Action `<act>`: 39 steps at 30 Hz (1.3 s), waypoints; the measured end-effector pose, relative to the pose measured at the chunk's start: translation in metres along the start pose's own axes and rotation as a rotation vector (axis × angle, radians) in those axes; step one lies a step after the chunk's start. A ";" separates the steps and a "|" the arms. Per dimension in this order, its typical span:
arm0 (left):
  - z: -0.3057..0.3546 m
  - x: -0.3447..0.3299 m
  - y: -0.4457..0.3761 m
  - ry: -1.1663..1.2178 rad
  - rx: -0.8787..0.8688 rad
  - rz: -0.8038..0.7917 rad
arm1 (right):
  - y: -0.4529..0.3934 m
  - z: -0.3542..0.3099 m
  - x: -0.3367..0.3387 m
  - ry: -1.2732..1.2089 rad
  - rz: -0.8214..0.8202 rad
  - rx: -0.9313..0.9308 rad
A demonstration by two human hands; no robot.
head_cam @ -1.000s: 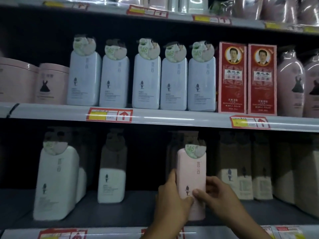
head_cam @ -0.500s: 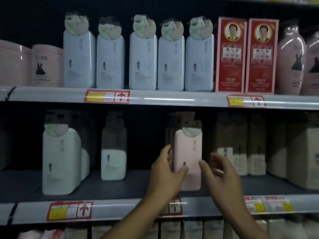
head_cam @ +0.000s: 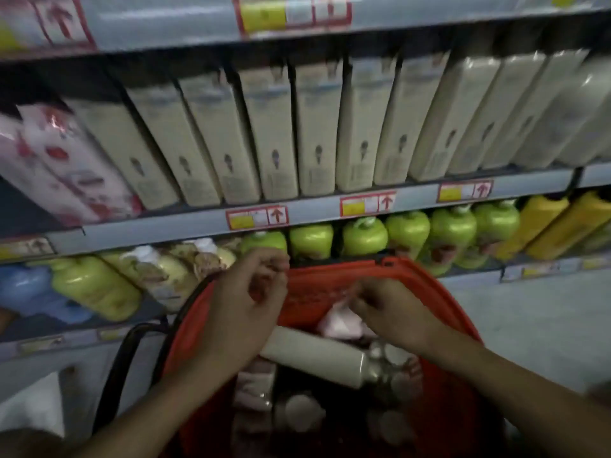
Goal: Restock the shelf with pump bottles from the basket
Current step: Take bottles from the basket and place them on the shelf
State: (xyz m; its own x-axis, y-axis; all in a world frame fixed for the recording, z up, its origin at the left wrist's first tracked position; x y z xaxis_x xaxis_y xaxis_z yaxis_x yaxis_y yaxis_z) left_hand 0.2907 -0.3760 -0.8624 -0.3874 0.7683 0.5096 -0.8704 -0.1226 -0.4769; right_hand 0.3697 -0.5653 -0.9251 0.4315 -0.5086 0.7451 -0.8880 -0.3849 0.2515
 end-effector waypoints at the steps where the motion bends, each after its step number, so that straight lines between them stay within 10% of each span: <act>1: -0.020 -0.012 0.012 -0.044 0.040 -0.088 | -0.005 0.018 -0.027 0.105 -0.063 -0.054; 5: -0.059 -0.052 0.025 -0.130 0.081 -0.432 | -0.018 0.053 -0.085 0.386 -0.140 -0.180; 19: -0.111 -0.103 0.060 -0.191 0.155 -0.697 | -0.060 0.057 -0.092 0.908 -0.017 -0.089; 39: -0.094 -0.103 0.078 -0.284 0.040 -0.711 | -0.049 0.067 -0.098 0.916 -0.100 0.024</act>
State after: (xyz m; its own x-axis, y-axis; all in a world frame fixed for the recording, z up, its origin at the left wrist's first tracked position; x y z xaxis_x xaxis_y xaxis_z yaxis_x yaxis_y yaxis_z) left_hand 0.2913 -0.4054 -1.0197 0.2115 0.4808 0.8509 -0.9477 0.3139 0.0581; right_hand 0.3814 -0.5486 -1.0515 0.2021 0.3322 0.9213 -0.8455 -0.4156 0.3353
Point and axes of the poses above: each hand's wrist, its own y-axis away from the middle knuckle, its own x-axis out of the back of the hand, z = x × y, the point moved 7 cm from there along -y, towards the middle knuckle, and after that the axes turned 13 degrees about -x, right-handed, at the moved point
